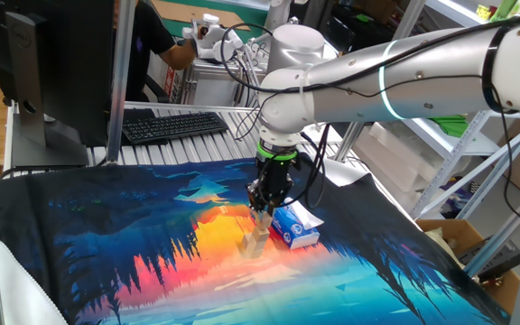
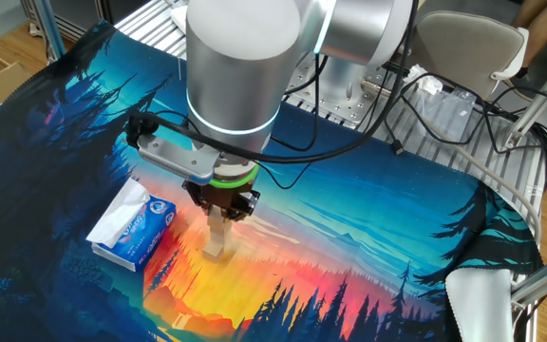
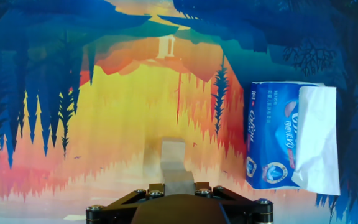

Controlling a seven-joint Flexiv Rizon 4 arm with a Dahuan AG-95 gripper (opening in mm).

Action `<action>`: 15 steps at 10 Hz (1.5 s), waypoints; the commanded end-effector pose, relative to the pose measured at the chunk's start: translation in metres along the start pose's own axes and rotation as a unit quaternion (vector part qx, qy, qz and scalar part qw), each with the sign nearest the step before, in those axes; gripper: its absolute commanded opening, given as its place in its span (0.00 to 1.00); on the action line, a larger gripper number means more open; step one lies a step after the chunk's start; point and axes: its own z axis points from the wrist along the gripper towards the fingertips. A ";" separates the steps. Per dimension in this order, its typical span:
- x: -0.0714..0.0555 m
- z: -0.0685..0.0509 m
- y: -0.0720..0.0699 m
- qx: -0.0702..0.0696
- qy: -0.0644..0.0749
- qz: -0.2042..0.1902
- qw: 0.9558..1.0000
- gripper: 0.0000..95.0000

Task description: Stack the blocks in a vertical line of five

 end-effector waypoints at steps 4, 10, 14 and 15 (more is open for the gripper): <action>-0.001 0.003 0.000 0.000 -0.001 0.002 1.000 0.00; 0.002 0.006 0.001 -0.007 0.000 0.018 1.000 0.00; 0.004 0.003 -0.001 -0.015 0.002 0.031 0.999 0.00; 0.005 0.003 -0.001 -0.018 0.001 0.036 0.999 0.00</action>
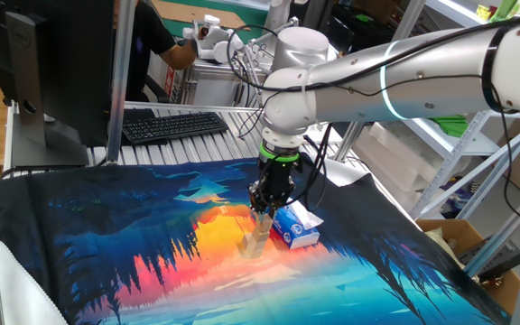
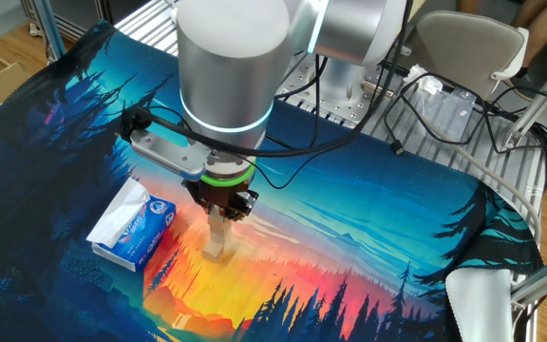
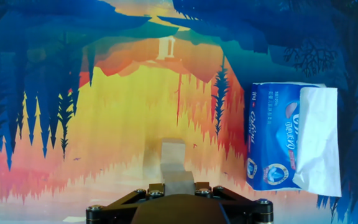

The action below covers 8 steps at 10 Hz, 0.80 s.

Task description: Stack the blocks in a vertical line of five

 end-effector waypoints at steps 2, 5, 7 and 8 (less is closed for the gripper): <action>0.002 0.001 0.001 -0.009 -0.001 0.013 1.000 0.00; 0.003 0.002 0.001 -0.010 -0.004 0.011 1.000 0.00; 0.004 0.002 0.001 -0.010 -0.006 0.009 1.000 0.00; 0.004 0.002 0.001 -0.009 -0.009 0.008 1.000 0.00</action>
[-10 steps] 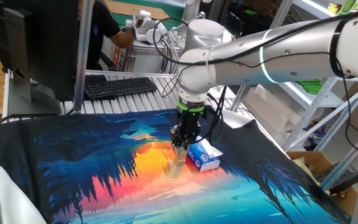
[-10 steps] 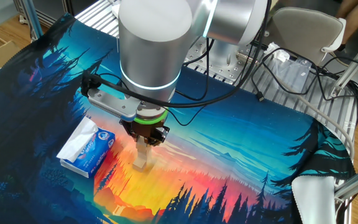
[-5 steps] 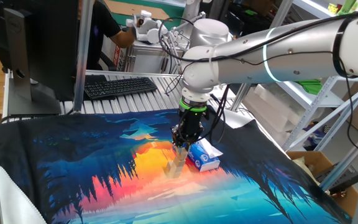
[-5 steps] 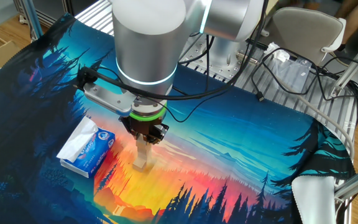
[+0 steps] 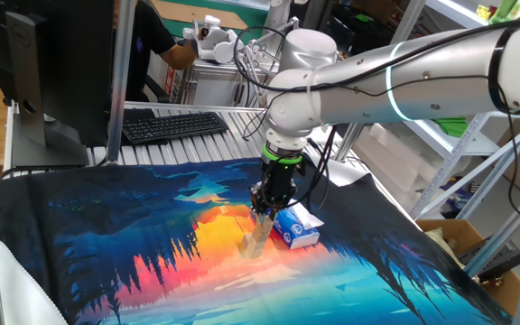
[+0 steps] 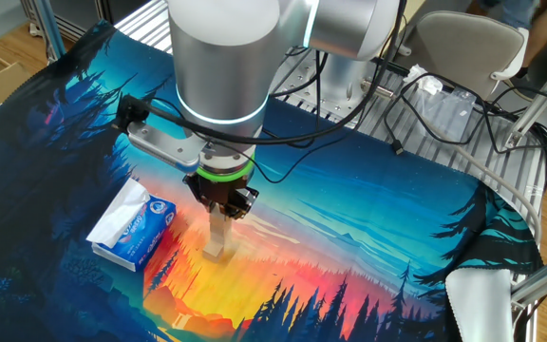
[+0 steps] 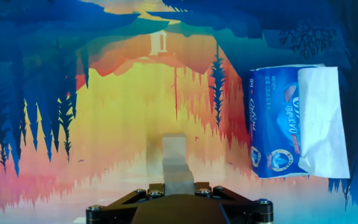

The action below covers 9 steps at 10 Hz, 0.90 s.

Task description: Stack the blocks in a vertical line of five

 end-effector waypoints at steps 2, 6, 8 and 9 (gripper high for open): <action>0.001 0.000 0.000 0.001 -0.004 0.001 1.000 0.00; 0.001 0.002 0.000 0.002 -0.009 0.000 1.000 0.00; 0.001 0.003 0.001 0.003 -0.011 0.004 1.000 0.00; 0.001 0.003 0.001 0.004 -0.010 0.007 1.000 0.00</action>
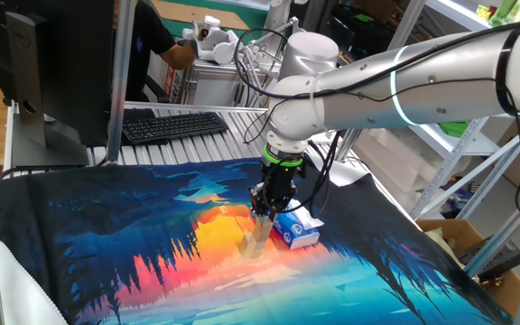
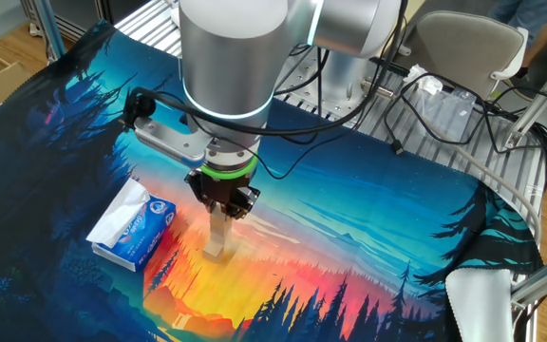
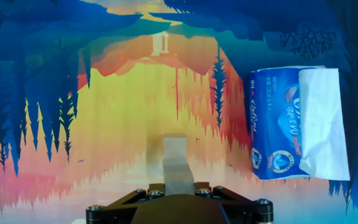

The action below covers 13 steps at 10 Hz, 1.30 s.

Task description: Stack the blocks in a vertical line of five

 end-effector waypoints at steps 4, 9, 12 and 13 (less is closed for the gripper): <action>0.000 0.001 0.000 0.001 0.003 0.024 1.000 0.20; -0.001 0.003 0.001 0.001 0.005 0.043 0.999 0.60; -0.008 0.007 0.002 0.000 0.008 0.040 0.999 0.80; -0.011 0.006 0.002 0.001 0.009 0.038 0.999 0.80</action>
